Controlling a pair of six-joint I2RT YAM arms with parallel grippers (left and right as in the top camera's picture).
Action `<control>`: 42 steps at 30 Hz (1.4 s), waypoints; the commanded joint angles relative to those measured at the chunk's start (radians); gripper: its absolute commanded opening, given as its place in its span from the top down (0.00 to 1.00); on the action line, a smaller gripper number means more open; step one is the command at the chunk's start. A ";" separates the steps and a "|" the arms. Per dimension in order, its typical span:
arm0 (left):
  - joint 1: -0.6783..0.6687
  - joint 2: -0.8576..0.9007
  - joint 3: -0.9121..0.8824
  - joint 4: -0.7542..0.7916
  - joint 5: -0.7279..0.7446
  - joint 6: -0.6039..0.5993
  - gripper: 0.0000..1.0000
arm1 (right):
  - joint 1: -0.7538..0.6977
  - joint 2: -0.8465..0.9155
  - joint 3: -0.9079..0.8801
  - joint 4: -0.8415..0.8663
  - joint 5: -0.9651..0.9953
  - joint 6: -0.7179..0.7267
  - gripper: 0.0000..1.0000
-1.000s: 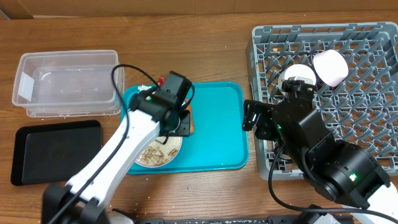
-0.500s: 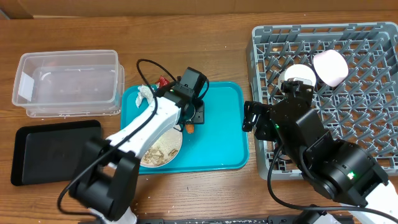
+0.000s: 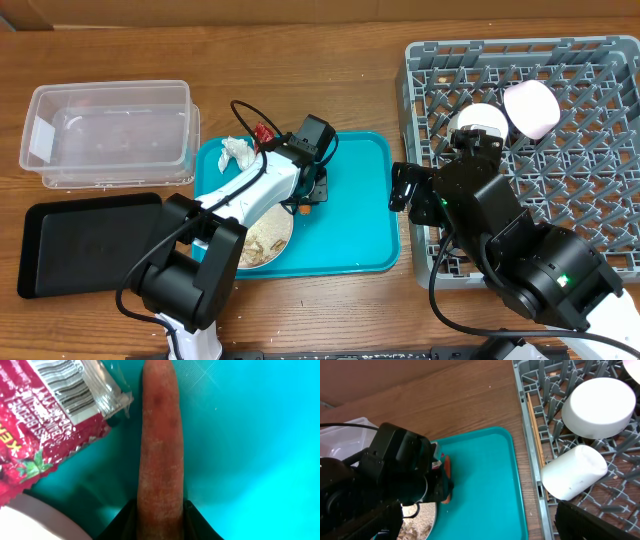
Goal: Sort waste into correct bins and load items into the dishwasher
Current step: 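Carry the carrot left and drop it on the black tray, then grasp the red snack wrapper with the left gripper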
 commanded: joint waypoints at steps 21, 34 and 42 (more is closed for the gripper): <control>0.432 -0.530 0.042 -0.650 -0.348 -0.299 0.80 | 0.000 -0.001 0.015 0.003 0.018 0.005 0.00; 0.842 -0.544 -0.246 -0.397 -0.262 -0.247 0.00 | 0.000 0.000 0.015 0.003 0.018 0.005 0.00; 0.862 -0.560 -0.052 -0.461 -0.093 -0.116 0.20 | 0.000 0.001 0.015 0.003 0.018 0.005 0.00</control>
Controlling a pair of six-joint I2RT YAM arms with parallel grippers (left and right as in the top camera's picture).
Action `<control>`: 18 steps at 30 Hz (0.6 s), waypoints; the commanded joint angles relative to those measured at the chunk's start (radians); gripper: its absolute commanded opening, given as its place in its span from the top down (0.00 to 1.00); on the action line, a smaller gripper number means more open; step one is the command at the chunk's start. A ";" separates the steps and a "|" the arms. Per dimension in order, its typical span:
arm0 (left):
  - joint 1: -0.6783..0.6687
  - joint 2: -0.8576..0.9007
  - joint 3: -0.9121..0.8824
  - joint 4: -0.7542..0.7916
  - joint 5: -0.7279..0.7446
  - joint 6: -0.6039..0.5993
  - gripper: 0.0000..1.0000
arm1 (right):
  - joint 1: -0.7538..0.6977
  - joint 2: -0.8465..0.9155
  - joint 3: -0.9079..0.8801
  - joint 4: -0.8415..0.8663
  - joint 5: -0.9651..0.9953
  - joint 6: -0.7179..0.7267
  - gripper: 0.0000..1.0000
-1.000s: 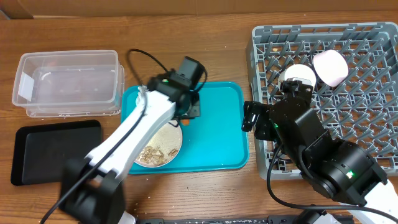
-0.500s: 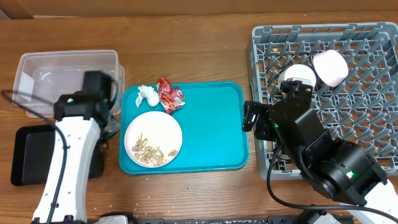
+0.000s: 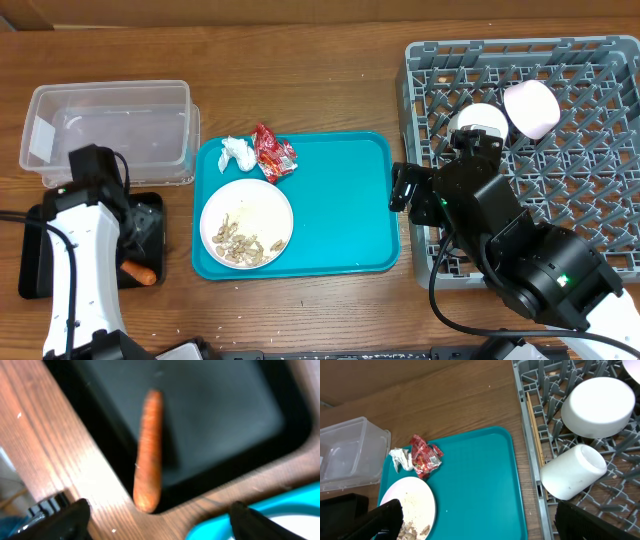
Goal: Sort waste into correct bins and load items into the dishwasher
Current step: 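Grasp the red snack wrapper with the left gripper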
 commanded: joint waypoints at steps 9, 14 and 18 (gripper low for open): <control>-0.428 -0.029 0.158 0.200 0.246 0.283 0.36 | 0.000 0.003 0.015 0.005 0.017 0.005 0.00; -0.657 0.096 0.141 0.415 0.031 0.373 0.25 | 0.000 0.003 0.015 0.005 0.017 0.005 0.00; -0.686 0.239 0.141 0.555 0.031 0.383 0.07 | 0.000 0.003 0.015 0.005 0.017 0.005 0.00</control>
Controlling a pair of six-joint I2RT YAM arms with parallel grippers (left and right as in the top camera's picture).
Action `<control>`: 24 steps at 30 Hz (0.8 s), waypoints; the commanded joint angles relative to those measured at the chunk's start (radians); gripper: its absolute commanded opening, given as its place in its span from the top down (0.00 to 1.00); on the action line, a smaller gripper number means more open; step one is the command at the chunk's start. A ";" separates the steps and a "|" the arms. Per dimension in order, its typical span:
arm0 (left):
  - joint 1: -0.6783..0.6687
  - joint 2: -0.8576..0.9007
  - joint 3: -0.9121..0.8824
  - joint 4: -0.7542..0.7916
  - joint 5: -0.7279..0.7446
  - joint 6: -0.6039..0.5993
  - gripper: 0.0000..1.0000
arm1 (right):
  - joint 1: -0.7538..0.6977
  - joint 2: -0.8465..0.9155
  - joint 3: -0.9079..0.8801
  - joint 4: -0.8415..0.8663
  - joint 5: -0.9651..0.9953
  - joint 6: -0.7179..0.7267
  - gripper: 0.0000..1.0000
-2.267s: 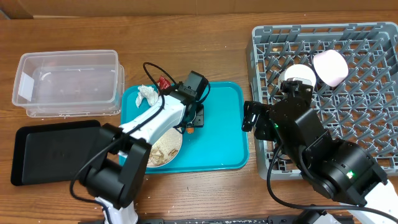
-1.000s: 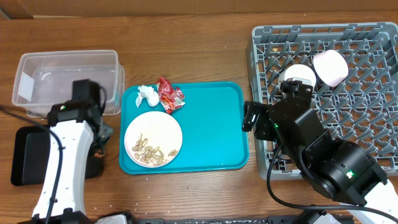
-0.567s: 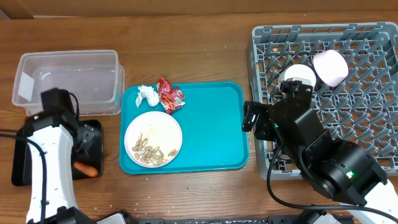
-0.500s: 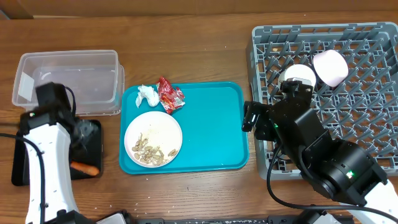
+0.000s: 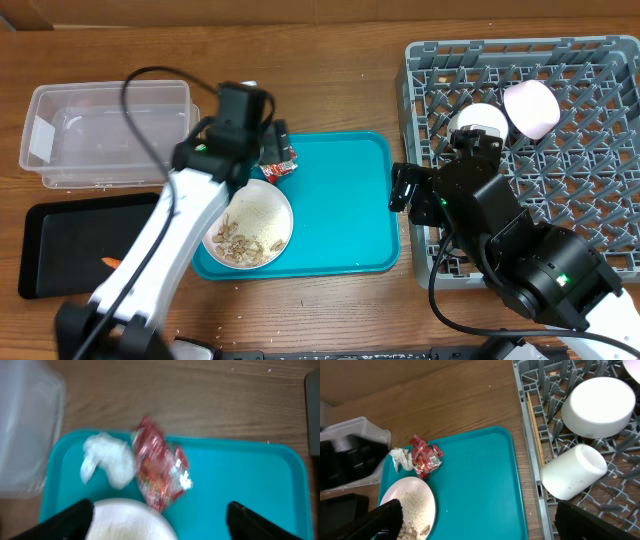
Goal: Sort waste into correct bins and load items into the dishwasher
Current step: 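Grasp the red snack wrapper with the left gripper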
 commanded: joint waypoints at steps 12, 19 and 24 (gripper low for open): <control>0.002 0.369 -0.007 0.226 0.005 0.050 0.33 | 0.000 0.002 0.015 0.005 0.018 0.005 0.00; -0.001 0.439 -0.007 0.241 0.047 0.050 0.41 | 0.000 0.002 0.015 0.005 0.018 0.005 0.00; -0.002 0.444 -0.007 0.243 0.175 0.051 0.65 | 0.000 0.002 0.015 0.005 0.018 0.005 0.00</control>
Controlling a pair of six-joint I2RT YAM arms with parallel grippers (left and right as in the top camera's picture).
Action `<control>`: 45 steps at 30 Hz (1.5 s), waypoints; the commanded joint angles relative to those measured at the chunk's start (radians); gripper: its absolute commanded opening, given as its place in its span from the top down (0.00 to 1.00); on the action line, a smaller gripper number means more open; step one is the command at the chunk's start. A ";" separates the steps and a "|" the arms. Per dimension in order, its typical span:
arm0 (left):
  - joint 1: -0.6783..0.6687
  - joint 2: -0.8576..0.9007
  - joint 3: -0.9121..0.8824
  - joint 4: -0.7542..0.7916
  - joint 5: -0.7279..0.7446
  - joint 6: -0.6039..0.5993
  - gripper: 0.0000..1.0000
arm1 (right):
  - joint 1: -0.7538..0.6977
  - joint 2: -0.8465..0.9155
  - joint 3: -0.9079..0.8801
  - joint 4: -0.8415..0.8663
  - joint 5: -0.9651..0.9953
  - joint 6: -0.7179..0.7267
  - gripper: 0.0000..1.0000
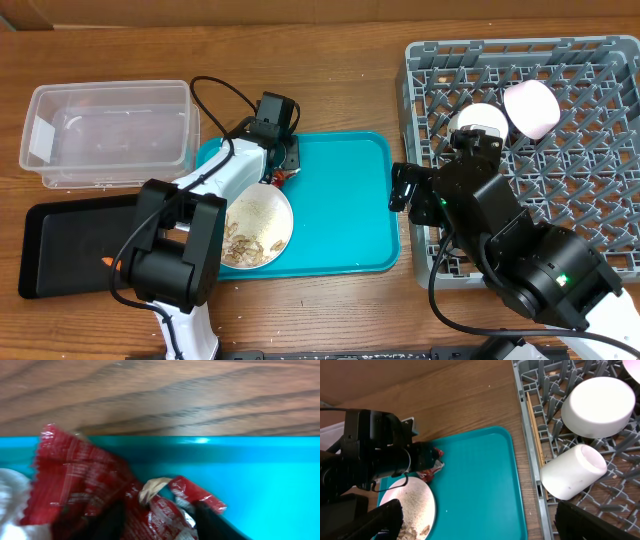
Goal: Sort waste into correct bins and load items into the dishwasher
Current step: 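Grasp the red snack wrapper with the left gripper, then drop the red wrapper into the clear plastic bin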
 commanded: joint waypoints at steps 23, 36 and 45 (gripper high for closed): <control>0.006 -0.406 0.201 -0.307 -0.085 0.032 0.96 | 0.000 0.001 0.015 0.005 0.016 0.004 0.00; 0.373 -0.467 0.200 -0.353 -0.316 -0.023 0.96 | 0.000 0.001 0.015 0.005 0.016 0.004 0.00; 0.370 -0.468 0.200 -0.397 -0.029 0.056 0.32 | 0.000 0.001 0.015 0.005 0.016 0.004 0.00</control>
